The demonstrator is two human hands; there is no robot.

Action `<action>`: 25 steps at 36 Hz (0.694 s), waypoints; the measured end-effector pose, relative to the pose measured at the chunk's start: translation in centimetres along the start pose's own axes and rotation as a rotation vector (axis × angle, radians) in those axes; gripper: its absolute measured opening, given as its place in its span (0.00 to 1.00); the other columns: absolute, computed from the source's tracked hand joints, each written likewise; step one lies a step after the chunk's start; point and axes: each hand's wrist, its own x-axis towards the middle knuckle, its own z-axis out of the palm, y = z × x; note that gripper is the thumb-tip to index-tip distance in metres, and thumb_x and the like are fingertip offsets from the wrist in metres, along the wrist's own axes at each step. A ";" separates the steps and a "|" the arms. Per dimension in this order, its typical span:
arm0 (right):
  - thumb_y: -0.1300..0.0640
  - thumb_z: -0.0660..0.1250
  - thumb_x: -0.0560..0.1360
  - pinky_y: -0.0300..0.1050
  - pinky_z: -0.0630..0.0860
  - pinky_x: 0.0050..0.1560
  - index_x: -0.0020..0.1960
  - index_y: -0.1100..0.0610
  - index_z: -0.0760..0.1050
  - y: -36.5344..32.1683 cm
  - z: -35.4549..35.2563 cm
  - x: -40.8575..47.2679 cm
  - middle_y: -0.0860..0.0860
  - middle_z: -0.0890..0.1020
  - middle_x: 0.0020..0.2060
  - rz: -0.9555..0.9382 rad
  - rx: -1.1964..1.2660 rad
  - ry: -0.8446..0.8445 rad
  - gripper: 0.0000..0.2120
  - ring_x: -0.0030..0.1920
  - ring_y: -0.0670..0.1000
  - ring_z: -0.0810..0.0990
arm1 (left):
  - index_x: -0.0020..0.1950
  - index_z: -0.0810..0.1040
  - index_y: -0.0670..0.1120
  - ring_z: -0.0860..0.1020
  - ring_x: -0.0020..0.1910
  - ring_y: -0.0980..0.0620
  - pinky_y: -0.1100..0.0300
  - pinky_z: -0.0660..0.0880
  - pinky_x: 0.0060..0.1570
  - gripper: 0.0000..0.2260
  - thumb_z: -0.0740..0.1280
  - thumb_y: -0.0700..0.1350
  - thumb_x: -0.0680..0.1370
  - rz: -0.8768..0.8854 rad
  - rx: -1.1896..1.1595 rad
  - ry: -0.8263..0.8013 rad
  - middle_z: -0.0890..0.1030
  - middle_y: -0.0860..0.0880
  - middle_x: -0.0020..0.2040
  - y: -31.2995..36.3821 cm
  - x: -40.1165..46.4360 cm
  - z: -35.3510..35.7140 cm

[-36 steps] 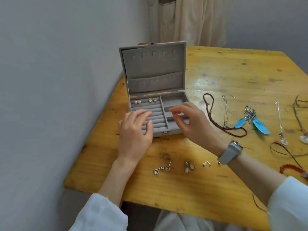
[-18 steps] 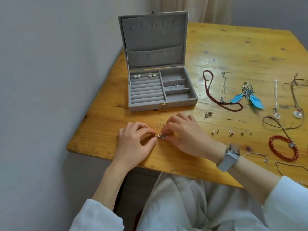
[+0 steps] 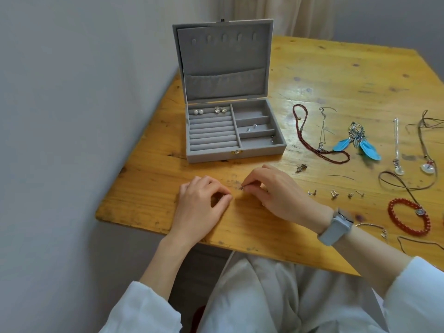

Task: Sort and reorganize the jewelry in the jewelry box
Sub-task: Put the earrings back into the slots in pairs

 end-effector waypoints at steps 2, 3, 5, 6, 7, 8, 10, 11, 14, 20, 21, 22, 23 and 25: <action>0.59 0.61 0.77 0.34 0.71 0.37 0.50 0.55 0.75 -0.2 -0.5 0.1 0.44 0.75 0.41 0.065 0.103 -0.006 0.05 0.34 0.38 0.71 | 0.45 0.78 0.53 0.72 0.48 0.61 0.58 0.64 0.54 0.01 0.68 0.47 0.75 -0.065 -0.113 -0.005 0.75 0.62 0.43 0.1 0.1 -0.3; 0.59 0.61 0.77 0.35 0.74 0.35 0.50 0.54 0.75 -0.2 -0.7 0.2 0.45 0.77 0.41 0.085 0.166 0.001 0.04 0.33 0.39 0.74 | 0.45 0.78 0.53 0.73 0.47 0.61 0.59 0.67 0.53 0.01 0.67 0.47 0.75 -0.115 -0.198 -0.003 0.76 0.61 0.43 0.2 0.2 -0.6; 0.61 0.62 0.76 0.40 0.78 0.38 0.49 0.53 0.74 -0.3 -1.1 0.4 0.46 0.79 0.41 0.119 0.314 0.036 0.05 0.37 0.43 0.78 | 0.45 0.78 0.52 0.76 0.45 0.61 0.63 0.72 0.49 0.01 0.67 0.46 0.75 -0.208 -0.398 0.015 0.80 0.58 0.43 0.5 0.5 -1.1; 0.62 0.63 0.76 0.40 0.78 0.41 0.48 0.52 0.74 -0.4 -1.4 0.5 0.47 0.80 0.40 0.144 0.407 0.053 0.06 0.39 0.43 0.78 | 0.45 0.79 0.51 0.78 0.44 0.60 0.65 0.74 0.46 0.02 0.67 0.45 0.75 -0.239 -0.491 0.029 0.81 0.56 0.43 0.7 0.6 -1.4; 0.62 0.63 0.75 0.39 0.78 0.41 0.48 0.51 0.75 -0.5 -1.7 0.6 0.48 0.81 0.40 0.176 0.526 0.062 0.07 0.39 0.44 0.79 | 0.45 0.78 0.50 0.79 0.44 0.60 0.67 0.74 0.45 0.02 0.67 0.44 0.75 -0.260 -0.569 0.047 0.82 0.55 0.43 0.9 0.8 -1.6; 0.64 0.63 0.75 0.38 0.77 0.40 0.49 0.52 0.76 -0.6 -2.1 0.8 0.48 0.82 0.38 0.209 0.667 0.062 0.09 0.38 0.45 0.79 | 0.45 0.78 0.49 0.79 0.45 0.60 0.68 0.74 0.46 0.02 0.66 0.43 0.76 -0.277 -0.632 0.069 0.83 0.54 0.43 1.0 1.0 -1.8; 0.66 0.62 0.75 0.37 0.75 0.38 0.50 0.54 0.78 -0.8 -2.7 1.1 0.50 0.82 0.36 0.258 0.918 0.041 0.10 0.38 0.48 0.79 | 0.45 0.77 0.47 0.80 0.45 0.59 0.69 0.74 0.46 0.02 0.66 0.41 0.76 -0.308 -0.713 0.115 0.83 0.52 0.43 1.1 1.2 -1.8; 0.67 0.61 0.75 0.38 0.74 0.38 0.50 0.56 0.78 -0.8 -2.9 1.2 0.51 0.83 0.36 0.269 0.989 0.027 0.10 0.38 0.49 0.78 | 0.45 0.77 0.47 0.80 0.45 0.59 0.69 0.74 0.46 0.02 0.66 0.41 0.76 -0.320 -0.729 0.131 0.83 0.52 0.43 1.1 1.3 -1.7; 0.68 0.61 0.75 0.38 0.74 0.38 0.49 0.58 0.79 -0.7 -2.9 1.3 0.51 0.83 0.37 0.274 0.991 0.017 0.10 0.39 0.50 0.79 | 0.45 0.77 0.48 0.80 0.46 0.58 0.67 0.75 0.47 0.02 0.66 0.41 0.76 -0.329 -0.725 0.158 0.83 0.52 0.43 1.0 1.2 -1.3; 0.67 0.64 0.74 0.38 0.74 0.37 0.46 0.56 0.79 -0.9 -2.6 1.3 0.51 0.83 0.38 0.279 0.886 0.026 0.09 0.38 0.47 0.79 | 0.45 0.77 0.49 0.80 0.46 0.58 0.67 0.75 0.48 0.02 0.66 0.42 0.76 -0.317 -0.730 0.185 0.83 0.53 0.42 0.8 0.9 -1.2; 0.66 0.64 0.74 0.37 0.74 0.38 0.45 0.55 0.79 -0.9 -2.6 1.3 0.51 0.83 0.38 0.267 0.826 0.024 0.09 0.38 0.46 0.79 | 0.45 0.77 0.49 0.80 0.46 0.58 0.66 0.75 0.48 0.02 0.66 0.42 0.76 -0.319 -0.731 0.185 0.83 0.53 0.42 0.8 0.9 -1.2; 0.65 0.65 0.74 0.36 0.75 0.38 0.46 0.53 0.79 -1.0 -2.6 1.3 0.50 0.82 0.38 0.244 0.742 0.017 0.08 0.38 0.45 0.79 | 0.45 0.77 0.50 0.80 0.46 0.58 0.66 0.75 0.48 0.03 0.66 0.42 0.76 -0.319 -0.732 0.186 0.83 0.53 0.42 0.8 0.9 -1.2; 0.63 0.66 0.73 0.35 0.75 0.40 0.46 0.52 0.78 -1.2 -2.7 1.3 0.48 0.82 0.39 0.210 0.645 0.000 0.08 0.38 0.43 0.79 | 0.45 0.77 0.50 0.80 0.46 0.58 0.66 0.75 0.49 0.03 0.66 0.42 0.76 -0.320 -0.733 0.186 0.83 0.53 0.42 0.9 0.9 -1.3; 0.62 0.67 0.73 0.33 0.75 0.43 0.49 0.51 0.77 -1.5 -2.7 1.3 0.45 0.81 0.39 0.131 0.465 -0.060 0.08 0.39 0.39 0.78 | 0.45 0.77 0.50 0.80 0.46 0.58 0.65 0.75 0.49 0.03 0.66 0.42 0.76 -0.323 -0.744 0.189 0.83 0.52 0.42 1.0 0.8 -1.3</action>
